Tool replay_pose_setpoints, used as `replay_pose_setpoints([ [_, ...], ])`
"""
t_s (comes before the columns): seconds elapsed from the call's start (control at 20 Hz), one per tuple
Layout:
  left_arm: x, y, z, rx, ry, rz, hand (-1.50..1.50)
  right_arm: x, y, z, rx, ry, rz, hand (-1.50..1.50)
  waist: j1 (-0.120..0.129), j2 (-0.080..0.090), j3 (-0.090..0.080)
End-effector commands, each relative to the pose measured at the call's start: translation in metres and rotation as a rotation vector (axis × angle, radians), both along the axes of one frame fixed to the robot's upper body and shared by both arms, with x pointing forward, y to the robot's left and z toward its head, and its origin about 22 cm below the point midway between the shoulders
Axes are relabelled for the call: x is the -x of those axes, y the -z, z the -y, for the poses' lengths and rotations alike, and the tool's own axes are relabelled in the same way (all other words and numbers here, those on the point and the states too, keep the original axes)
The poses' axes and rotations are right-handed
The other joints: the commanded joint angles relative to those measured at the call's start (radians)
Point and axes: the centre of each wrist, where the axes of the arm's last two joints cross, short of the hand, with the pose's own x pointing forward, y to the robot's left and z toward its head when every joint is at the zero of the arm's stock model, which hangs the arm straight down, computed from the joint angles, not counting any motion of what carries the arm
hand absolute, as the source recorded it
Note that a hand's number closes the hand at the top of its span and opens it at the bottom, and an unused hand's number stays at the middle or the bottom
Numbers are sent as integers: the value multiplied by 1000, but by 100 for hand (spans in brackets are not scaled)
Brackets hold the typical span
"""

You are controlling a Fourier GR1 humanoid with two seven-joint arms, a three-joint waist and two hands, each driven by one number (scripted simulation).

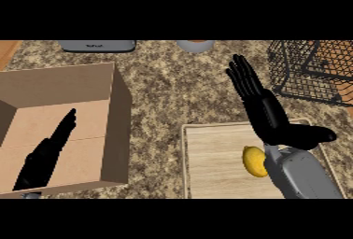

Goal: Pick the lemon from the tray and place it in the tiered basket

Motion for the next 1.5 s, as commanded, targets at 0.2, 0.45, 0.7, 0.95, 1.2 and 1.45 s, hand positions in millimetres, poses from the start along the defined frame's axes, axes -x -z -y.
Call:
replay_pose_setpoints([
  [0.2, -23, 2, 33, 210, 128, 118, 0, -13, 33, -12, 119, 279, -267, -150, 8, 9, 17],
  [0.45, -34, 30, 61, 318, 170, 84, 0, 6, 73, -42, 101, 403, -335, -150, -6, 13, 19],
  [0.7, -35, 25, 50, 329, 163, 94, 0, 16, 43, -21, 262, 421, -126, -150, -10, -2, 18],
  [0.95, -20, 42, 54, 320, 125, 63, 0, 12, 9, 5, 601, 450, -130, -150, -30, -12, 12],
  [1.2, -27, 30, 36, 304, 110, 69, 0, 13, 6, 41, 1121, 381, -273, -150, -38, -17, 4],
  [1.45, -25, 31, 47, 305, 139, 67, 0, 21, -34, 34, 1442, 282, -367, -150, -33, -19, 7],
])
